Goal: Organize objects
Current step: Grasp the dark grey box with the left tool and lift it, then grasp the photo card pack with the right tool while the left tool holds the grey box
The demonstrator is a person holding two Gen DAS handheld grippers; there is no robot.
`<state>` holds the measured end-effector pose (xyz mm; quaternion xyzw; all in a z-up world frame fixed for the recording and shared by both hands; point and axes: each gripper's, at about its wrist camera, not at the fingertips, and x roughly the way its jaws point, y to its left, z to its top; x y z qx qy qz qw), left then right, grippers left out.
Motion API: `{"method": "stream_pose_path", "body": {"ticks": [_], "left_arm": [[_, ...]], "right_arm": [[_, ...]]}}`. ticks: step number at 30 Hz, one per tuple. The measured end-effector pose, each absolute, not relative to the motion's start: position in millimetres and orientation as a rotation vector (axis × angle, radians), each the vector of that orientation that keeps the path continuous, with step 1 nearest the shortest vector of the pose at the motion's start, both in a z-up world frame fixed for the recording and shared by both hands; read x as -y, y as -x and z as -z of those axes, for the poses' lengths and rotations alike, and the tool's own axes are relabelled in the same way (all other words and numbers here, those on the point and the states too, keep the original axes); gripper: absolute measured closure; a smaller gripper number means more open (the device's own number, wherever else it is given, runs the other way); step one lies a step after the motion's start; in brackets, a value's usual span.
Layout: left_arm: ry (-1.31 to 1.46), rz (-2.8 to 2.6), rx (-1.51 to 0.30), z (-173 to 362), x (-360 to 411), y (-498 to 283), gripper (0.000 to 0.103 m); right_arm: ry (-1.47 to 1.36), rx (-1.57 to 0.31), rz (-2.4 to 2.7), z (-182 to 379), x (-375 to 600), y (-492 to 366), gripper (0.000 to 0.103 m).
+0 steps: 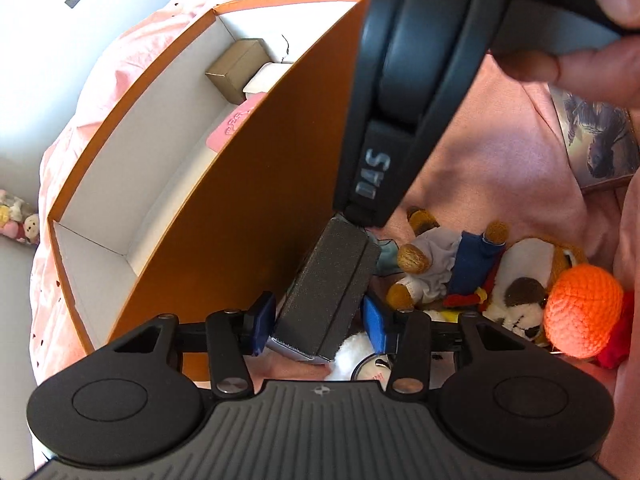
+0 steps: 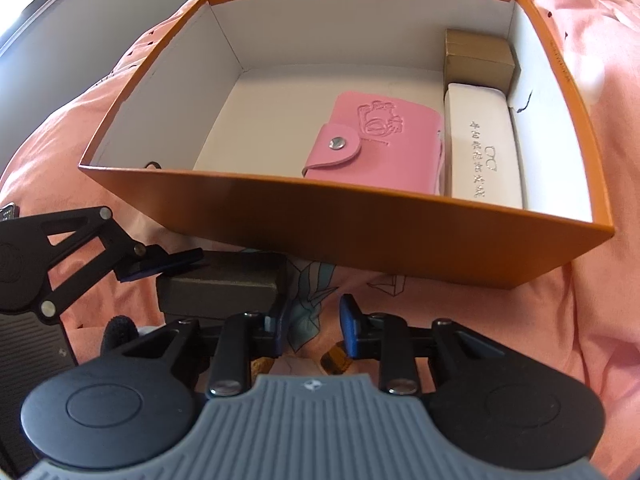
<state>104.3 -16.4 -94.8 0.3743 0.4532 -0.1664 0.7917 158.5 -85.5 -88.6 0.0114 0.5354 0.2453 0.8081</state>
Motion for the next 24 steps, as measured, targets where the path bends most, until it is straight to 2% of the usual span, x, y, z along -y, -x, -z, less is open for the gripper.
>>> {"method": "stream_pose_path", "body": {"ticks": [6, 10, 12, 17, 21, 24], "left_arm": [[-0.747, 0.297, -0.951, 88, 15, -94, 0.052], [-0.687, 0.25, -0.912, 74, 14, -85, 0.057], [-0.655, 0.239, -0.892, 66, 13, -81, 0.059], [-0.536, 0.223, -0.836, 42, 12, -71, 0.06], [-0.448, 0.223, -0.776, 25, 15, -67, 0.06], [-0.384, 0.233, -0.758, 18, 21, -69, 0.065]], "right_arm": [[-0.023, -1.148, -0.465, 81, 109, -151, 0.072], [-0.022, -1.167, -0.397, 75, 134, -143, 0.063], [-0.024, -1.173, -0.362, 71, 147, -137, 0.062], [-0.03, -1.241, -0.307, 70, 177, -119, 0.052], [-0.004, -1.289, -0.282, 66, 188, -99, 0.05], [-0.017, -1.288, -0.232, 57, 197, -85, 0.05]]}}
